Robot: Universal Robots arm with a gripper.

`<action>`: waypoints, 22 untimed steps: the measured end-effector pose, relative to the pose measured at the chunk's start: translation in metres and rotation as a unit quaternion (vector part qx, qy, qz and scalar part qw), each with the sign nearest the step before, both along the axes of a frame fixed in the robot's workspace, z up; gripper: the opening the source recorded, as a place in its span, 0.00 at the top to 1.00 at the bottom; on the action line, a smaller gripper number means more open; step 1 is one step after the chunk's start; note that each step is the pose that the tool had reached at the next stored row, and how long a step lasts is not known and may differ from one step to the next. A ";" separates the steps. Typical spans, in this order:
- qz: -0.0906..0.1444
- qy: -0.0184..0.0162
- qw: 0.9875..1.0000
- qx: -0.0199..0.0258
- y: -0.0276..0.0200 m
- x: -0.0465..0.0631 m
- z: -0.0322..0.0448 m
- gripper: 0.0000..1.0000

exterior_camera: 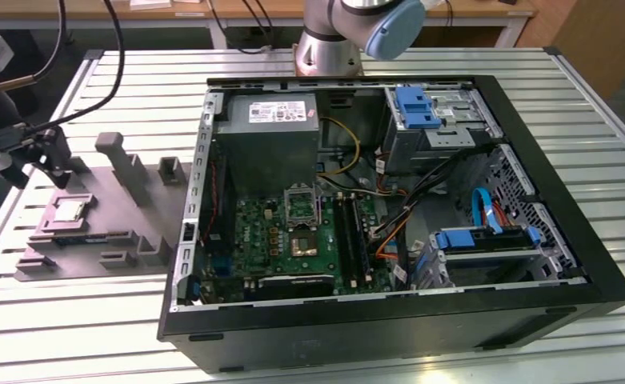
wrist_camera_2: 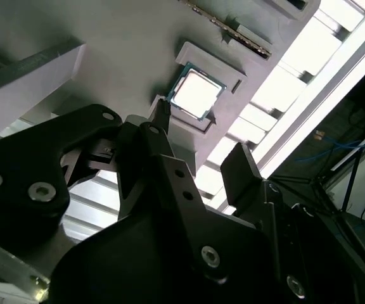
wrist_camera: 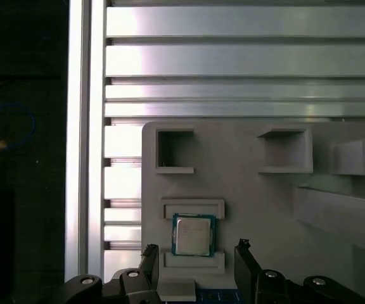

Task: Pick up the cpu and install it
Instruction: 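Pick up the cpu and move it towards the insertion slot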

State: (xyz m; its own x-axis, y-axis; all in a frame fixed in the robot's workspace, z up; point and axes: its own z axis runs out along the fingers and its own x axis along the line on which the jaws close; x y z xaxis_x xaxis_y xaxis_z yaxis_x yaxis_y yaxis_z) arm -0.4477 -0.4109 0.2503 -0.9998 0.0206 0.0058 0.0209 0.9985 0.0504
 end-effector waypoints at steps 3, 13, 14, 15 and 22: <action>0.000 0.000 1.000 0.000 -0.0003 0.000 -0.0056 0.41; 0.000 0.000 1.000 0.000 -0.0006 0.000 -0.0227 0.41; 0.000 0.000 1.000 0.000 -0.0006 0.000 -0.0226 0.41; 0.000 0.000 1.000 0.000 -0.0006 0.000 -0.0226 0.41; 0.000 -0.004 1.000 0.000 -0.0006 0.000 -0.0228 0.41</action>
State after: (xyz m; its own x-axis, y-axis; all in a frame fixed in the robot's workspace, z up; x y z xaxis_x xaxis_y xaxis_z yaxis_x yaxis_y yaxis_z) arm -0.4477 -0.4115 0.2275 -0.9998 0.0201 -0.0012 0.0200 0.9985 0.0515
